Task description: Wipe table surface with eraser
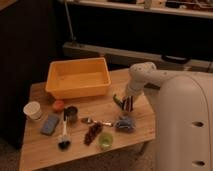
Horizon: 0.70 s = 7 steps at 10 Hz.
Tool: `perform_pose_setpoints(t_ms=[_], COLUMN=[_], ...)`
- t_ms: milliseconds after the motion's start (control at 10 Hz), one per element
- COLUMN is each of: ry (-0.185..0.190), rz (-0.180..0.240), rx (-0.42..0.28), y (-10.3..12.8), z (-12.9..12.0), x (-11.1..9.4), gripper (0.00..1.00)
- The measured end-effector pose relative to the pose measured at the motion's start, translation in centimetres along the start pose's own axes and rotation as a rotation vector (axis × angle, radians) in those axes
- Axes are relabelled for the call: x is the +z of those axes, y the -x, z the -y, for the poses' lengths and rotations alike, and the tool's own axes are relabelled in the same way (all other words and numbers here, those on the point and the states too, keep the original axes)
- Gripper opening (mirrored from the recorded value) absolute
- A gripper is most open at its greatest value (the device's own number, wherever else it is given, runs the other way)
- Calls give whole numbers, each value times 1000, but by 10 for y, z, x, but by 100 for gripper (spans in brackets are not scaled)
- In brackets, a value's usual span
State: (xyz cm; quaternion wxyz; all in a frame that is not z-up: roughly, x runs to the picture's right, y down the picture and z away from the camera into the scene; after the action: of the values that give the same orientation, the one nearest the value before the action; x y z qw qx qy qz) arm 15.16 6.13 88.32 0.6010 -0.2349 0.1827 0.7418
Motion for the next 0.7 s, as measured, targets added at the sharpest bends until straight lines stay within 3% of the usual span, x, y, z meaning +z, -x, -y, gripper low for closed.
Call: perform_pose_setpoints(t_ms=[200, 400, 700], ry=[-25, -48, -63], rz=[19, 49, 80], rx=[48, 101, 164], y=[5, 27, 26], z=[15, 37, 63], x=[1, 0, -26], gripper=[0, 0, 0])
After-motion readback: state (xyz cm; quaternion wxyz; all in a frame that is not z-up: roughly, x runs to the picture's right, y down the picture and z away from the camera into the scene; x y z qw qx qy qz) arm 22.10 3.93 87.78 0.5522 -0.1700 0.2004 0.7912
